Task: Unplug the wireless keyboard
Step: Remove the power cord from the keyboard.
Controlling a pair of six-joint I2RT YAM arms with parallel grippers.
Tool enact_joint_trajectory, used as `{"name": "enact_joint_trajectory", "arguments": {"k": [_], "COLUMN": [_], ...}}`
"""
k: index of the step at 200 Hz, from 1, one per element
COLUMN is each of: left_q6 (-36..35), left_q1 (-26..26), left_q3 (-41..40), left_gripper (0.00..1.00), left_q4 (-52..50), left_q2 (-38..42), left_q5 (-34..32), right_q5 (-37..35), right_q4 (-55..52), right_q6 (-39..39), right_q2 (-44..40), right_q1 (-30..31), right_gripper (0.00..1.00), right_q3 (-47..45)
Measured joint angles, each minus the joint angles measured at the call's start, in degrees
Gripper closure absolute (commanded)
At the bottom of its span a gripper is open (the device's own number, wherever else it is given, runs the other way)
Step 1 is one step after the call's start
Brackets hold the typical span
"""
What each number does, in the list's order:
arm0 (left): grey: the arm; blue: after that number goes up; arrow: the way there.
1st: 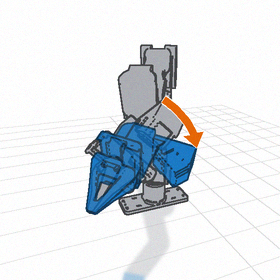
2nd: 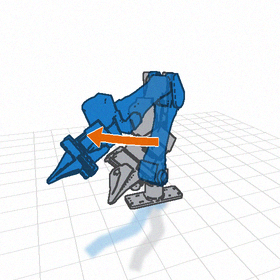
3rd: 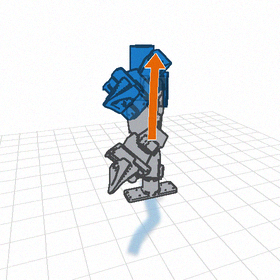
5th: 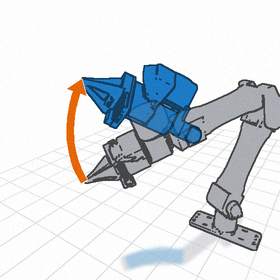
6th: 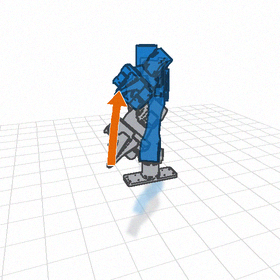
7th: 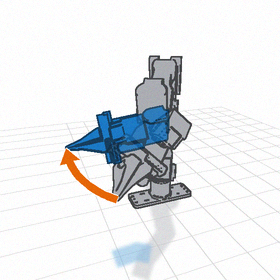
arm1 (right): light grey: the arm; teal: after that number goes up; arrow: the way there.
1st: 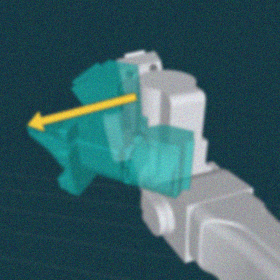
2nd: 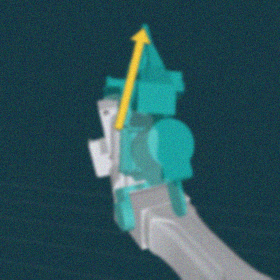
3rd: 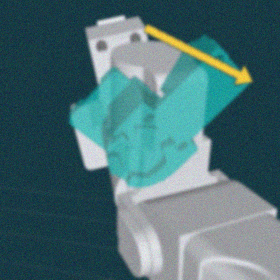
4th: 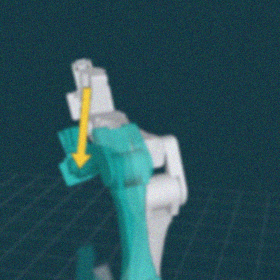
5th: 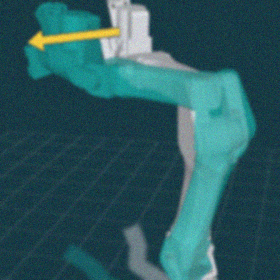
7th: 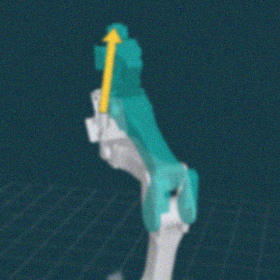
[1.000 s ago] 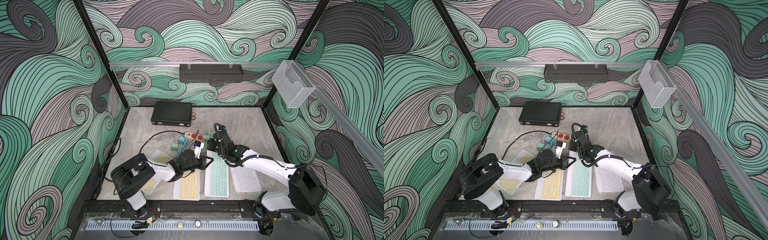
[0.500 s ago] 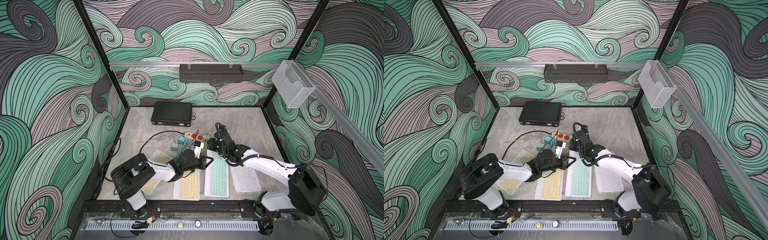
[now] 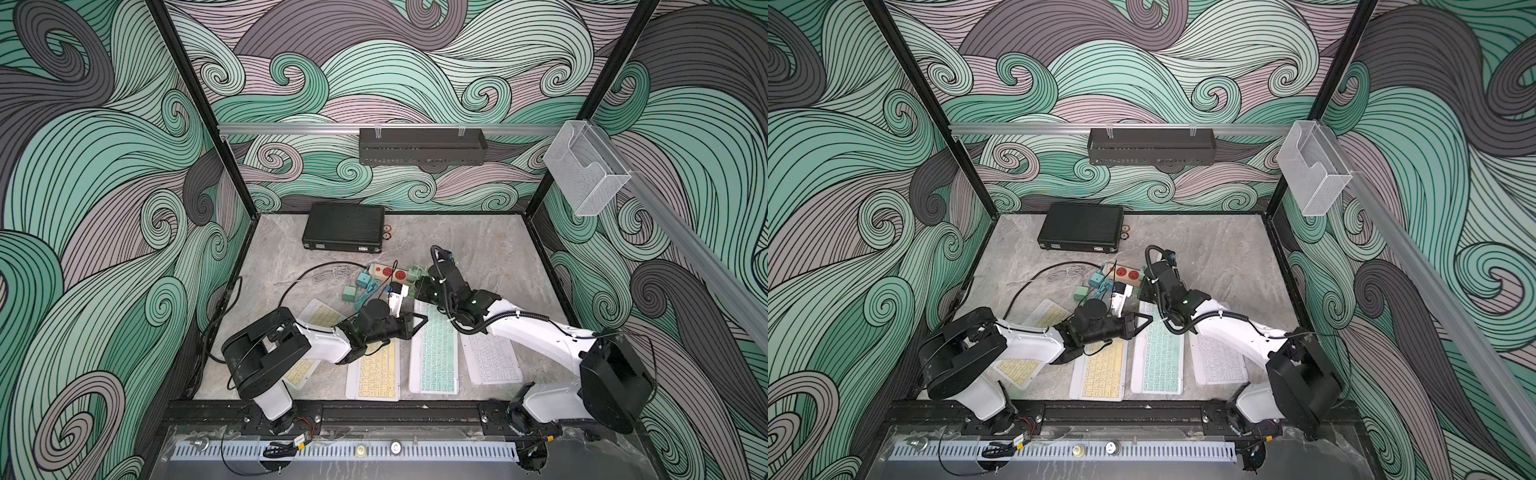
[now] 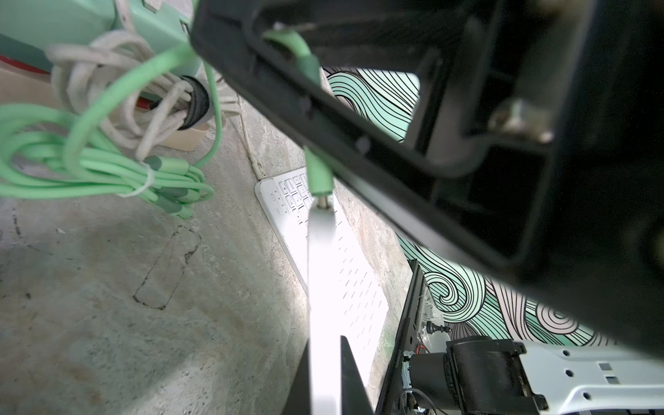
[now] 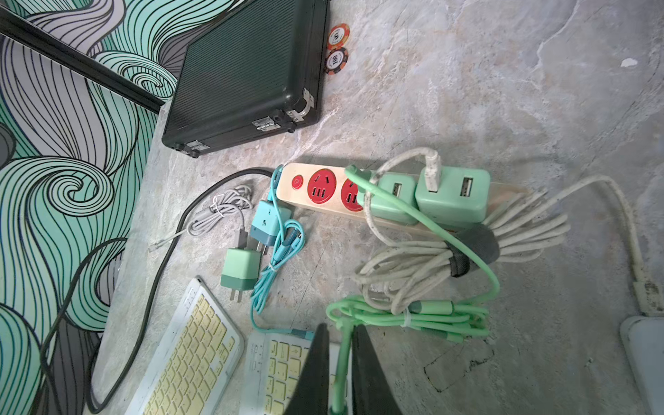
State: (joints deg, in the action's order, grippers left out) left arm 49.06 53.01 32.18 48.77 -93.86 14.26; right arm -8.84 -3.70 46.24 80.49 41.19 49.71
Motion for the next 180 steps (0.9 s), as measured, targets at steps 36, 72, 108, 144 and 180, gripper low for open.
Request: {"name": "enact_joint_trajectory", "arguments": {"k": [36,72,108,144,180], "left_q6": [0.02,0.02,0.0,0.0,0.0], "left_q1": [0.0,0.04,0.11,0.17,0.2], "left_q3": [0.0,0.0,0.0,0.0,0.0], "left_gripper": [1.0,1.0,1.0,1.0,1.0], "left_q4": [-0.09,-0.09,-0.09,-0.09,-0.09], "left_q2": [0.0,0.0,0.0,0.0,0.0], "left_q5": [-0.17,-0.26,-0.31,-0.33,-0.33], "right_q5": [2.27,2.71,2.23,2.27,2.54], "right_q4": [0.68,0.63,-0.24,-0.39,-0.37], "right_q6": [0.31,0.09,-0.85,-1.29,-1.46], "right_q2": [0.0,0.0,-0.02,-0.11,-0.11], "right_q1": [-0.9,-1.05,-1.03,-1.03,-1.22], "right_gripper": [1.0,1.0,1.0,1.0,1.0], "right_q3": [-0.35,-0.35,0.02,0.02,0.02]}}
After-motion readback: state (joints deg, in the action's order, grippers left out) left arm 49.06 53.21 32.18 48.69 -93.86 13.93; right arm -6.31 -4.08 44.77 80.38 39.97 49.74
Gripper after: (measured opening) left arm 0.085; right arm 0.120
